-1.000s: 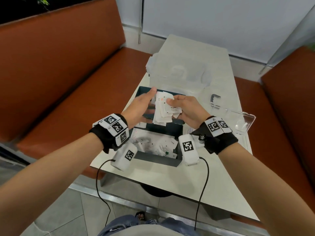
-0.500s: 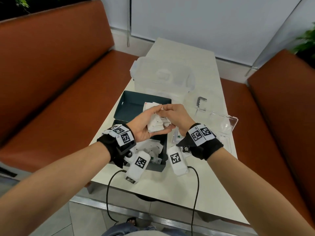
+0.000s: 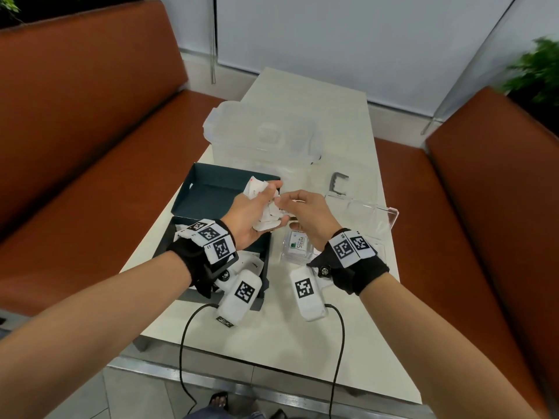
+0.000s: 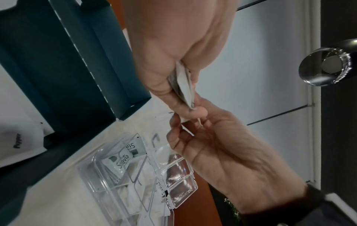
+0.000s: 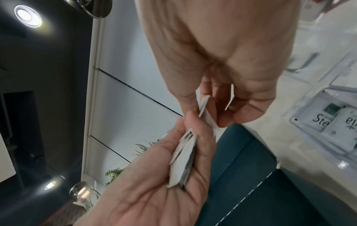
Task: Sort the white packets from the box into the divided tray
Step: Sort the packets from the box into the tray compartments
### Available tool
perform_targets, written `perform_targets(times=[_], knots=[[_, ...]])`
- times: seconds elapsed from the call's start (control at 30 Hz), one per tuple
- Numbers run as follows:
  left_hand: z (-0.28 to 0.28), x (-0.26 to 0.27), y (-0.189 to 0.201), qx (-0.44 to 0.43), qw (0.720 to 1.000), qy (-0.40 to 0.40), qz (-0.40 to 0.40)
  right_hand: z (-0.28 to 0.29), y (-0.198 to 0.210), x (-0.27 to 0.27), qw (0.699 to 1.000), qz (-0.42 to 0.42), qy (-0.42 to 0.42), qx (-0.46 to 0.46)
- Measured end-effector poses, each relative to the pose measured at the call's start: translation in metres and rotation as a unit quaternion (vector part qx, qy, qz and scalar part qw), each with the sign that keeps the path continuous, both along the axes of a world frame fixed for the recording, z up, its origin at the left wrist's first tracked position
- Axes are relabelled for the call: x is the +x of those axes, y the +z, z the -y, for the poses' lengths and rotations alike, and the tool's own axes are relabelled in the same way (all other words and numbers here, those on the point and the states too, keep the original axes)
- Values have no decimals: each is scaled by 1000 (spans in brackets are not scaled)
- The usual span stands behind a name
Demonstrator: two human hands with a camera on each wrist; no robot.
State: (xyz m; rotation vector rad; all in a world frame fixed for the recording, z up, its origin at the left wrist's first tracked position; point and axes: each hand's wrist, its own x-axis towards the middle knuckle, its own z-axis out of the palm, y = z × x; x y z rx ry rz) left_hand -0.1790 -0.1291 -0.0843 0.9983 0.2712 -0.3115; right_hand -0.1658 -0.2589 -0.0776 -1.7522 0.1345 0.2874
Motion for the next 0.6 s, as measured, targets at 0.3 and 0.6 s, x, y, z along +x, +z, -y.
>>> perform_targets(times=[0.3, 0.6], knots=[[23, 9, -3, 12, 1000, 15, 6, 43, 2, 2, 999, 7, 12, 35], [42, 10, -3, -1, 1000, -5, 13, 121, 10, 19, 990, 82, -37, -111]])
